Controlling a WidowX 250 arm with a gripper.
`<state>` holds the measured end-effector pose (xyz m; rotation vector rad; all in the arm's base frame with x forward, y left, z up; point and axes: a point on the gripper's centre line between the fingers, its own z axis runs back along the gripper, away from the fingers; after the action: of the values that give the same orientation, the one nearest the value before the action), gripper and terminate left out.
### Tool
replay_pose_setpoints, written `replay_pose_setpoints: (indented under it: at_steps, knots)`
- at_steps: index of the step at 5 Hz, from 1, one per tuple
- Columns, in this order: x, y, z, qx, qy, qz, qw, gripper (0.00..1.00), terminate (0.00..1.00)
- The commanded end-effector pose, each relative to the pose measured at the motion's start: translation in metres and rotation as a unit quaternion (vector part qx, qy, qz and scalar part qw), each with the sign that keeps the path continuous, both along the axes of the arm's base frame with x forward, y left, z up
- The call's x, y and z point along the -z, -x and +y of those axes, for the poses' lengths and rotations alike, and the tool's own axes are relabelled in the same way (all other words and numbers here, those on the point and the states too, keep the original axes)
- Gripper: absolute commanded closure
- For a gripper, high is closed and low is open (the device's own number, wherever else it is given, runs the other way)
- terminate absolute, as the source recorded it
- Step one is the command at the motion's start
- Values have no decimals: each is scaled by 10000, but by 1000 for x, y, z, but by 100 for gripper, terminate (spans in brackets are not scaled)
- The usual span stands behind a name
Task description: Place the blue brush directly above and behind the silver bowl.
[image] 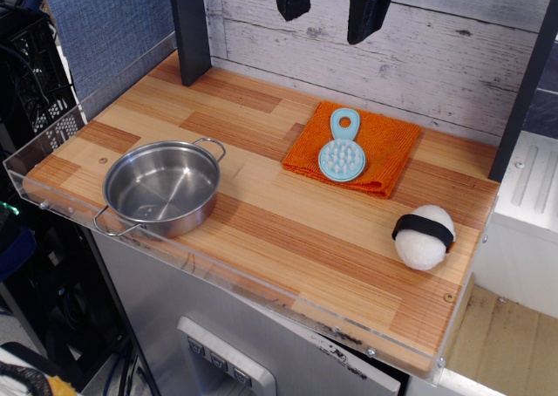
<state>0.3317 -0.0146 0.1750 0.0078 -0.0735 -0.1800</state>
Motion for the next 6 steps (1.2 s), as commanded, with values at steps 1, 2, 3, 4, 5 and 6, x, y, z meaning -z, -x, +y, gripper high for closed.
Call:
replay_pose_setpoints:
  at_steps: [1, 2, 3, 4, 5, 6]
  knots:
    - [0, 0, 0, 0, 0, 0, 10000, 0, 0]
    - [18, -16, -8, -62, 76, -118, 9999, 0, 0]
    - [48, -36, -18, 34, 195, -198, 9996, 0, 0]
    - [75, -38, -18, 28, -5, -156, 9999, 0, 0]
    - [103, -35, -13, 8, -246, -13, 9997, 0, 0]
    - [121, -34, -10, -63, -333, 130, 9993, 0, 0]
